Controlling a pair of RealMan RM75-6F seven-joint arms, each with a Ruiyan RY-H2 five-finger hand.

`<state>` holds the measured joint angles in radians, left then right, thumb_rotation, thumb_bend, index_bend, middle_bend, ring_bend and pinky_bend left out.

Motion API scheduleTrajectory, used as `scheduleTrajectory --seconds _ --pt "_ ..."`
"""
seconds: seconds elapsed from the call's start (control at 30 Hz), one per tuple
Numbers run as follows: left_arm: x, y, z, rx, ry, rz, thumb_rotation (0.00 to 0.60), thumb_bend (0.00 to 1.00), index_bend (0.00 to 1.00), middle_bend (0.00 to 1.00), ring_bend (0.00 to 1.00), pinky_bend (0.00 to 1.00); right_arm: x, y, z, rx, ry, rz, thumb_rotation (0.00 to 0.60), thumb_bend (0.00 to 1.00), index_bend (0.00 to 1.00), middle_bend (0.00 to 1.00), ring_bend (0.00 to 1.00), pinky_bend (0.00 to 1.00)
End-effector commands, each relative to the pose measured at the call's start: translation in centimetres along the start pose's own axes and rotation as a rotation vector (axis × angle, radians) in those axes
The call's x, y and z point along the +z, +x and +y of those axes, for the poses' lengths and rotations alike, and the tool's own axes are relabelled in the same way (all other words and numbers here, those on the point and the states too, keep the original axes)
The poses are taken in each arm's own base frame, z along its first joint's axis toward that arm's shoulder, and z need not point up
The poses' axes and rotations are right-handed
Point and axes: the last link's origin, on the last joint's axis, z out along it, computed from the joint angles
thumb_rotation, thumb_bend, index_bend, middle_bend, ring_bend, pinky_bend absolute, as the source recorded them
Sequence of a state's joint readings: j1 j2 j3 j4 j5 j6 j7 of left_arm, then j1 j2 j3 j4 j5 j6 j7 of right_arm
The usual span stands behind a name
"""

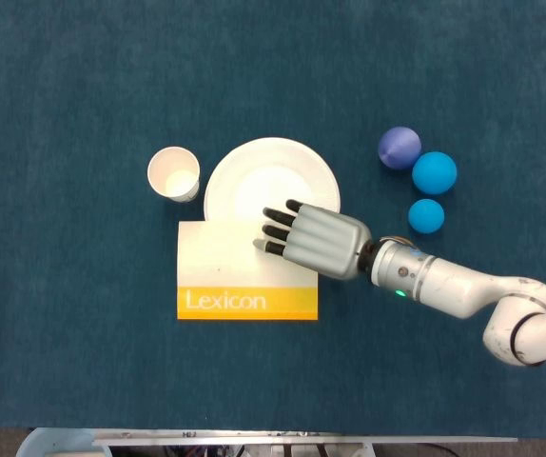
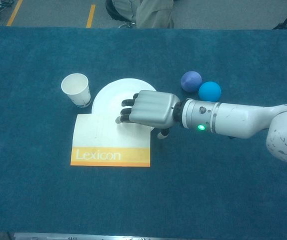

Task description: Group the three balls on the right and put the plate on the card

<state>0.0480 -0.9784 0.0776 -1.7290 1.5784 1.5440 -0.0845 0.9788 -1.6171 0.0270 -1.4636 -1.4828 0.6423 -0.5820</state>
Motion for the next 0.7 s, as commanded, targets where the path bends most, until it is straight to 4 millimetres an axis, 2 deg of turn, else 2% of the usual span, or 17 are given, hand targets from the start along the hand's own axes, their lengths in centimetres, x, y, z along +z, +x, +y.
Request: scheduleTrajectory --seconds 0.03,0.4,0.7 --pt "0.0 0.0 -0.1 -0.001 0.001 0.000 0.600 0.44 0.36 0.31 0.27 0.19 0.4 0.1 -0.3 -0.011 0.003 0.008 0.600 0.00 0.15 0.21 0.10 0.27" --pt "-0.2 0.2 -0.2 -0.003 0.003 0.003 0.600 0.44 0.36 0.31 0.27 0.19 2.7 1.0 -1.5 -0.020 -0.015 0.060 0.600 0.00 0.15 0.21 0.10 0.27" --pt "-0.4 0.2 -0.3 -0.005 0.010 0.004 0.600 0.44 0.36 0.31 0.27 0.19 4.9 2.8 -2.4 0.008 -0.059 0.121 0.600 0.00 0.15 0.21 0.10 0.27"
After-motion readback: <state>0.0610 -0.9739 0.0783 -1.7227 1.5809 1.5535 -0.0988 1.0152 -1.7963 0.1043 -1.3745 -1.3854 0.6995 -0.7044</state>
